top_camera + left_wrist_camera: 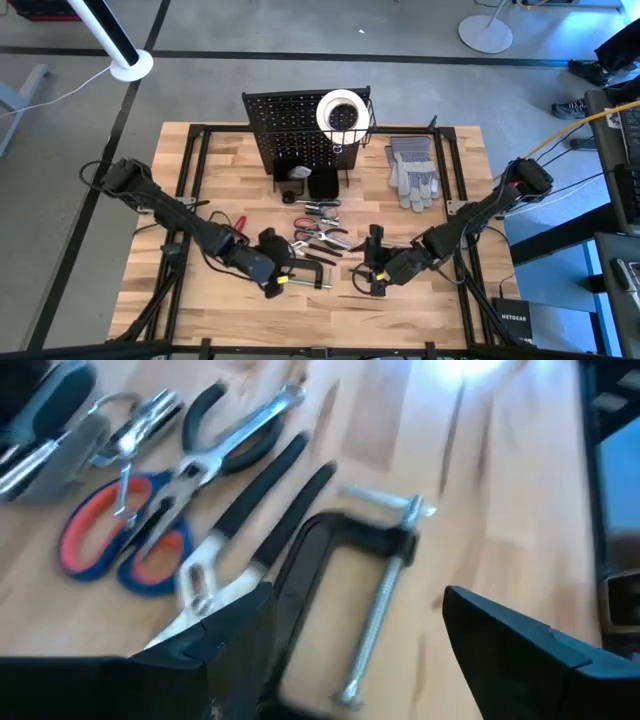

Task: Hang tools onto peg board
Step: Put the joint pliers into the left bin on the pegboard

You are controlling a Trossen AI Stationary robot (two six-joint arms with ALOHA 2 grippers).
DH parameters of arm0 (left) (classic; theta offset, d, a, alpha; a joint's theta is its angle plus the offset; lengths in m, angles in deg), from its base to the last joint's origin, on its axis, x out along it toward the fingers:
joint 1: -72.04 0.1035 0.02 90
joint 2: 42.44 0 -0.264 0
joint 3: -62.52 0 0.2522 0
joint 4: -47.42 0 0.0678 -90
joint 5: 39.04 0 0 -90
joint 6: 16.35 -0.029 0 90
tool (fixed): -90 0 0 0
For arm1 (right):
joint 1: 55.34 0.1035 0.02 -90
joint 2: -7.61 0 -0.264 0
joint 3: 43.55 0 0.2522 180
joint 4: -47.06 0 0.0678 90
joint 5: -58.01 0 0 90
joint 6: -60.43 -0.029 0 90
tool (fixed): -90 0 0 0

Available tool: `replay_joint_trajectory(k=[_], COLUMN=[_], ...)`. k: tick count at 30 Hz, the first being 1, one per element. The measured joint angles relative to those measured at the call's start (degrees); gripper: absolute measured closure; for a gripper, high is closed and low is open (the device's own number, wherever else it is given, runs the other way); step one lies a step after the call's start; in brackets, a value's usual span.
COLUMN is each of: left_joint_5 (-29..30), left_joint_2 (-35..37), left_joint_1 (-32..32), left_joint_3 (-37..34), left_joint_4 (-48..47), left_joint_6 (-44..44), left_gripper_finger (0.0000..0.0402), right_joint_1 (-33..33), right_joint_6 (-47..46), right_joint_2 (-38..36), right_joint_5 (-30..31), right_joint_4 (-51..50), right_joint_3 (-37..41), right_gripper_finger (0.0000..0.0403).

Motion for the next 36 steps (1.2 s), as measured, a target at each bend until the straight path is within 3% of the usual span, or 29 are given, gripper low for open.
replay_joint_trajectory(k=[3,12,20,31,36], left_joint_5=[-0.2,-0.4,1.7,4.4,6.8], left_joint_2=[-0.7,-1.0,-1.3,-1.3,-1.3], left_joint_1=[-0.6,-1.8,-1.6,-4.1,-4.8], left_joint_3=[-2.5,-12.7,-13.6,-13.6,-13.6], left_joint_4=[9.4,31.1,27.3,26.9,27.5], left_joint_6=[-1.6,-1.2,8.9,2.8,0.2], left_gripper_finger=[0.013,0.013,0.013,0.013,0.013], right_joint_1=[0.0,0.3,0.3,-1.1,-2.2], right_joint_6=[-1.1,-1.6,0.3,0.0,-1.3], right_joint_2=[1.6,3.4,3.4,3.4,3.4], right_joint_5=[-3.6,-3.8,-2.4,-2.0,-10.0], right_joint_4=[2.0,5.7,7.6,7.3,4.7], right_joint_3=[0.2,0.2,0.1,0.1,0.1], right_gripper_finger=[0.0166,0.0166,0.0166,0.0166,0.0166])
